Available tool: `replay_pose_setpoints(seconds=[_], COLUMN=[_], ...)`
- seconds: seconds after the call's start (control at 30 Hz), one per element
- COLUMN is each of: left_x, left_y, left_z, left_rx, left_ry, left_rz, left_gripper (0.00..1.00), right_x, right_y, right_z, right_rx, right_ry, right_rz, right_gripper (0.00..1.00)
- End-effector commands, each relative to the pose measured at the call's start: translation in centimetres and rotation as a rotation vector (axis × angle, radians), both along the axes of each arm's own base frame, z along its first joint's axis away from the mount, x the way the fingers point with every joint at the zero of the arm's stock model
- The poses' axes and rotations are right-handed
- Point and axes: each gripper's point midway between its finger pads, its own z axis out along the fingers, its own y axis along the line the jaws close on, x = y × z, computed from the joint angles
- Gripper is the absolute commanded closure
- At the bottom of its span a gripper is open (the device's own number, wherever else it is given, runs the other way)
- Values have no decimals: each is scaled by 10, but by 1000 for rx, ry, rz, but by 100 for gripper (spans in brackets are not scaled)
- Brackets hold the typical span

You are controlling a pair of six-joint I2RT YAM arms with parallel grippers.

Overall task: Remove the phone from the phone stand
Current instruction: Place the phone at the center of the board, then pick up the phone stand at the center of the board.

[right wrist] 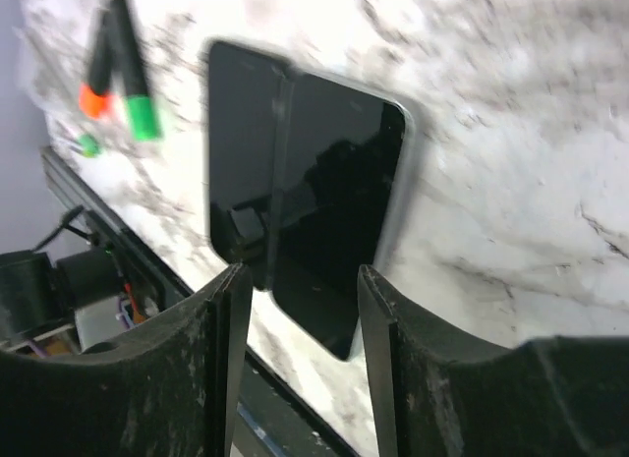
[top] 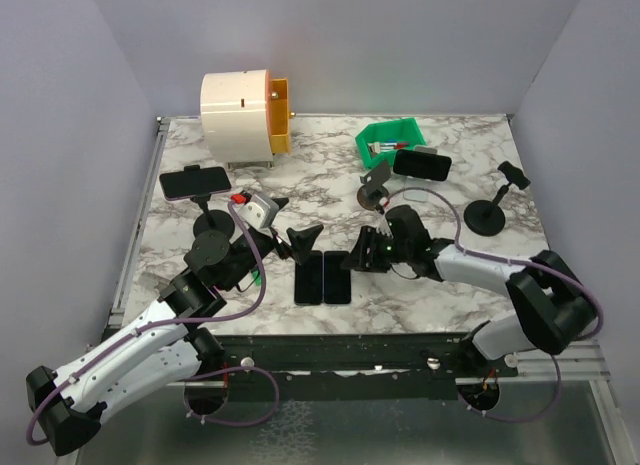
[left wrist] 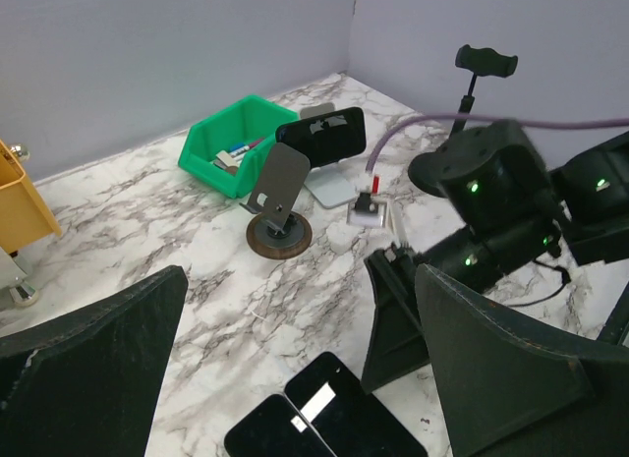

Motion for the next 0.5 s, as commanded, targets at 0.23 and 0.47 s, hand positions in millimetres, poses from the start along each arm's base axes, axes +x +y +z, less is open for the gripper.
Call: replay_pose_setpoints(seconds=[0.23, 0.47], left_x=[-5, -5], left_y=[-2, -2], left_z=[0, 0], left_rx=[-3, -1], left_ry=[-4, -2], left_rz=[-23, -24], left_gripper=[1, 1], right_x=[94, 136], right_y=[-84, -108], right_z=[148, 163], right_rx=[-191, -131], right_ry=[-438, -498], right_rz=[-263, -465], right_gripper=[41, 42])
